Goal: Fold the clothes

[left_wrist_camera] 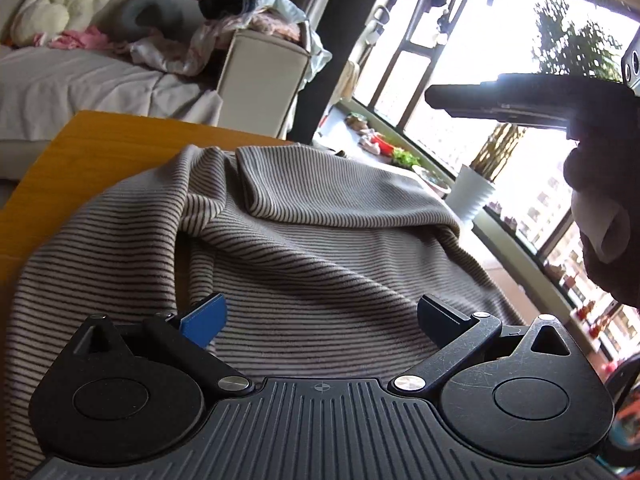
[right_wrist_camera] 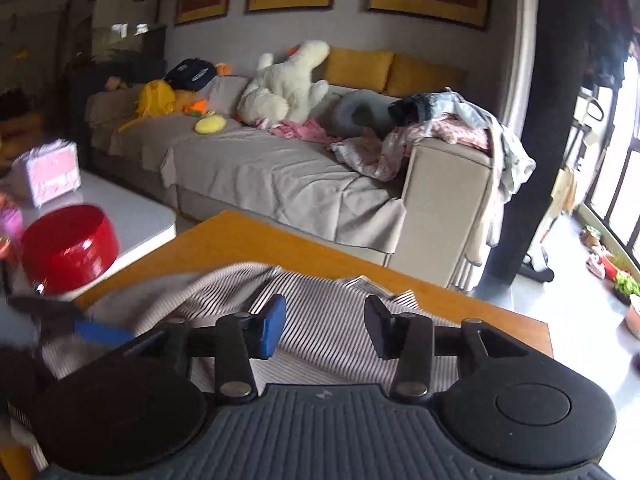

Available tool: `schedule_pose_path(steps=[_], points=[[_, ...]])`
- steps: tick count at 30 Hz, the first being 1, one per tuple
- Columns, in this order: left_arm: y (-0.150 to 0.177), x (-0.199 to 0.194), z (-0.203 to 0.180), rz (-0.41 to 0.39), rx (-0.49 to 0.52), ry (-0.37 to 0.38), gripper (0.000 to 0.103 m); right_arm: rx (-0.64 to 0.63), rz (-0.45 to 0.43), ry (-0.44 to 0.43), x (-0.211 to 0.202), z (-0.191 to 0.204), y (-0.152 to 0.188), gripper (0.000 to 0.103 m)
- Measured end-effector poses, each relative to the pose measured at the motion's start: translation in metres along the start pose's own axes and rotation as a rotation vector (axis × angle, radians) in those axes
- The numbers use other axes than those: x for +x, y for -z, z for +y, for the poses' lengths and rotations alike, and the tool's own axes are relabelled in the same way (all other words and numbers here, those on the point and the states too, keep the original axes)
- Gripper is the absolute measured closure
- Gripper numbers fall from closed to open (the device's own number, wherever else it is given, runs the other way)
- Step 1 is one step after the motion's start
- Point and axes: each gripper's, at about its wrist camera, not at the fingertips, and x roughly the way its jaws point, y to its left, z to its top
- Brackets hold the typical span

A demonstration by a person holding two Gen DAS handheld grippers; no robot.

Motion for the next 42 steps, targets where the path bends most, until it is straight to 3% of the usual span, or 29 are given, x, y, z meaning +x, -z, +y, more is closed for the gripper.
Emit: schedule_pose_path(steps=[2, 7, 11, 13, 14, 15, 16, 18, 25, 28, 31, 33, 37, 42], points=[[-0.006, -0.019, 0.000, 0.000, 0.059, -0.055, 0.000, -0.030, 0.034, -0.073, 0.001, 0.022, 0.014, 0.057], [-0.032, -0.063, 0.018, -0.040, 0.069, -0.189, 0.000, -0.066, 0.081, -0.337, 0.012, 0.100, 0.035, 0.057], [-0.044, -0.086, 0.030, -0.072, 0.044, -0.264, 0.000, -0.159, 0.074, -0.443, 0.018, 0.157, 0.040, 0.056], [-0.045, -0.091, 0.031, -0.074, 0.037, -0.277, 0.000, -0.224, 0.089, -0.400, 0.026, 0.174, 0.043, 0.057], [-0.045, -0.093, 0.031, -0.072, 0.038, -0.281, 0.000, -0.256, 0.097, -0.375, 0.031, 0.182, 0.045, 0.063], [-0.044, -0.093, 0.030, -0.067, 0.040, -0.284, 0.000, -0.261, 0.103, -0.357, 0.035, 0.181, 0.045, 0.074], [-0.043, -0.092, 0.029, -0.061, 0.043, -0.285, 0.000, -0.260, 0.109, -0.340, 0.040, 0.179, 0.045, 0.099], [-0.042, -0.090, 0.028, -0.048, 0.045, -0.285, 0.000, -0.240, 0.079, -0.287, 0.043, 0.162, 0.039, 0.099], [-0.043, -0.082, 0.030, -0.033, 0.031, -0.294, 0.000, -0.307, -0.186, 0.104, 0.028, 0.072, -0.036, 0.099], [-0.046, -0.077, 0.029, -0.036, 0.012, -0.283, 0.000, -0.337, -0.265, 0.212, 0.024, 0.031, -0.076, 0.099], [-0.047, -0.066, 0.024, -0.024, 0.004, -0.253, 0.000, -0.381, -0.311, 0.306, 0.023, -0.006, -0.094, 0.099], [-0.045, -0.055, 0.018, -0.006, 0.013, -0.235, 0.000, -0.391, -0.309, 0.349, 0.024, -0.028, -0.097, 0.099], [-0.040, -0.029, 0.008, 0.042, 0.026, -0.204, 0.000, -0.399, -0.227, 0.405, 0.034, -0.070, -0.076, 0.099], [-0.039, 0.003, -0.004, 0.094, 0.047, -0.174, 0.000, -0.373, -0.085, 0.396, 0.043, -0.113, -0.032, 0.095]])
